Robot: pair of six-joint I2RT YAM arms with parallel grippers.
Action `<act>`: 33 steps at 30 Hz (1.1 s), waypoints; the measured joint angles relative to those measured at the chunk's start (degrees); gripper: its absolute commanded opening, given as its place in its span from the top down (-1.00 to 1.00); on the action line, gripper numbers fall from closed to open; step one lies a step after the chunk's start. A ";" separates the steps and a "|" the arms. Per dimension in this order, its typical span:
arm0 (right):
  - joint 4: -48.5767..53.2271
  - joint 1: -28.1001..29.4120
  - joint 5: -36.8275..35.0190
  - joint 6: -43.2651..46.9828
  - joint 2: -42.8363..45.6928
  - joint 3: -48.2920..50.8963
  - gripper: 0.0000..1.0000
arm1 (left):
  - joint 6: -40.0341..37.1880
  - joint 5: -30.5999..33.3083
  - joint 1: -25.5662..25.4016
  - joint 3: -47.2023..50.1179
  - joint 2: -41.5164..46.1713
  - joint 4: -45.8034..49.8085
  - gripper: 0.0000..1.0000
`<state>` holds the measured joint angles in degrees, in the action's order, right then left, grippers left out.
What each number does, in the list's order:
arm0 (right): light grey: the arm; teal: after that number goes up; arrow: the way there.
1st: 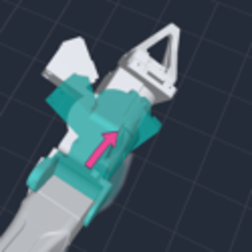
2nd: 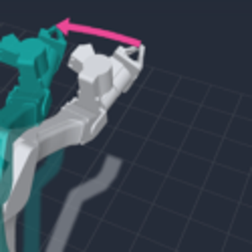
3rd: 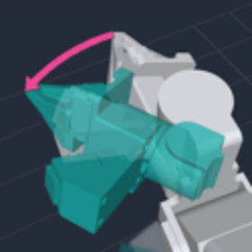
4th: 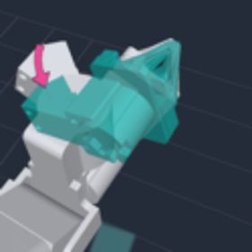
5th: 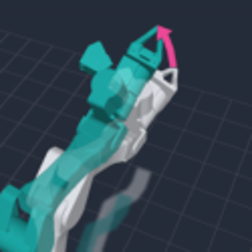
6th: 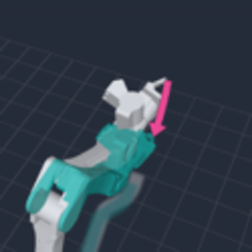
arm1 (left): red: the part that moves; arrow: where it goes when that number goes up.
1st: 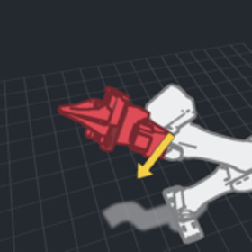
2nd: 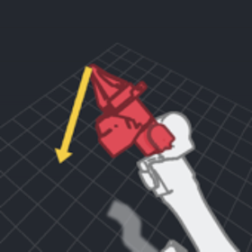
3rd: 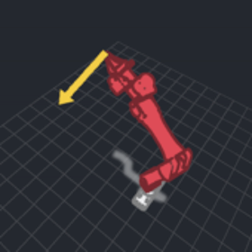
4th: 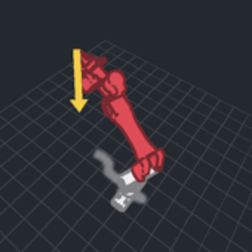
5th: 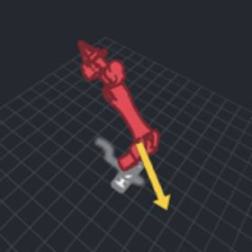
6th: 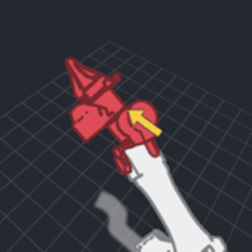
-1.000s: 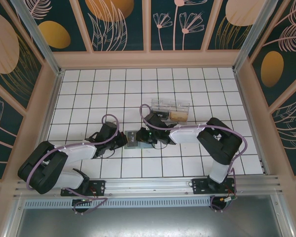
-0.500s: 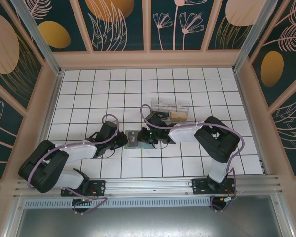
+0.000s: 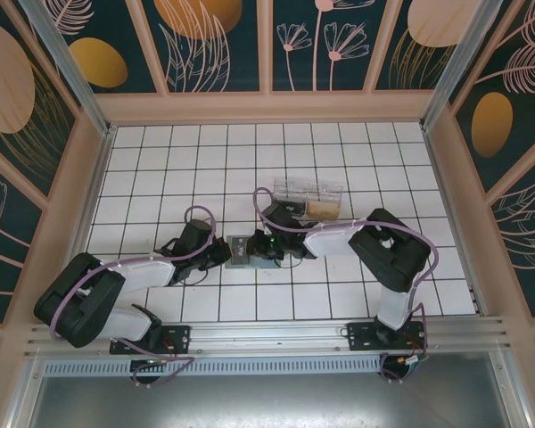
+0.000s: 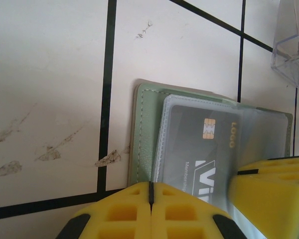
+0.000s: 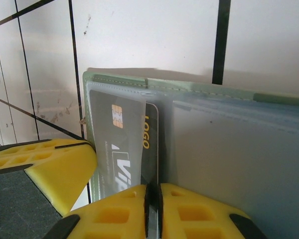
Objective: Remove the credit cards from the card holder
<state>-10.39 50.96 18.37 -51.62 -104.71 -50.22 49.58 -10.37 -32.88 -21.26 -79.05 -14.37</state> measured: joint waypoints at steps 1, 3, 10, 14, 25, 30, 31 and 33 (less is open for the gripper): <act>0.00 -0.04 0.04 0.00 -0.04 0.00 0.81 | 0.00 0.00 0.00 0.00 0.00 0.00 1.00; 0.07 -0.20 0.15 -0.17 -0.04 0.02 0.92 | 0.02 -0.02 0.00 0.00 0.00 0.00 1.00; -3.06 -1.09 1.29 -1.55 0.11 1.95 1.00 | 0.17 0.02 0.00 0.04 0.00 -0.07 1.00; -5.57 -1.62 1.66 -2.29 1.01 3.98 1.00 | 0.15 0.04 0.00 0.04 -0.04 -0.35 1.00; -6.19 -3.32 1.66 -2.78 4.17 7.63 1.00 | 0.15 0.11 0.00 0.04 -0.04 -0.35 1.00; -6.16 -4.39 1.66 -2.73 5.97 9.51 1.00 | 0.15 0.09 0.00 0.04 -0.04 -0.33 1.00; -6.16 -4.59 1.66 -2.73 6.32 9.90 1.00 | 0.13 0.11 0.00 0.02 -0.04 -0.33 0.99; -6.19 -5.11 1.68 -2.64 7.21 10.80 1.00 | 0.13 0.11 0.00 -0.02 0.02 -0.13 0.68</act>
<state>-16.58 45.84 20.05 -54.26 -97.49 -39.42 49.71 -10.26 -32.88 -21.28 -79.02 -14.50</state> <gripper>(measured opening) 0.055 0.063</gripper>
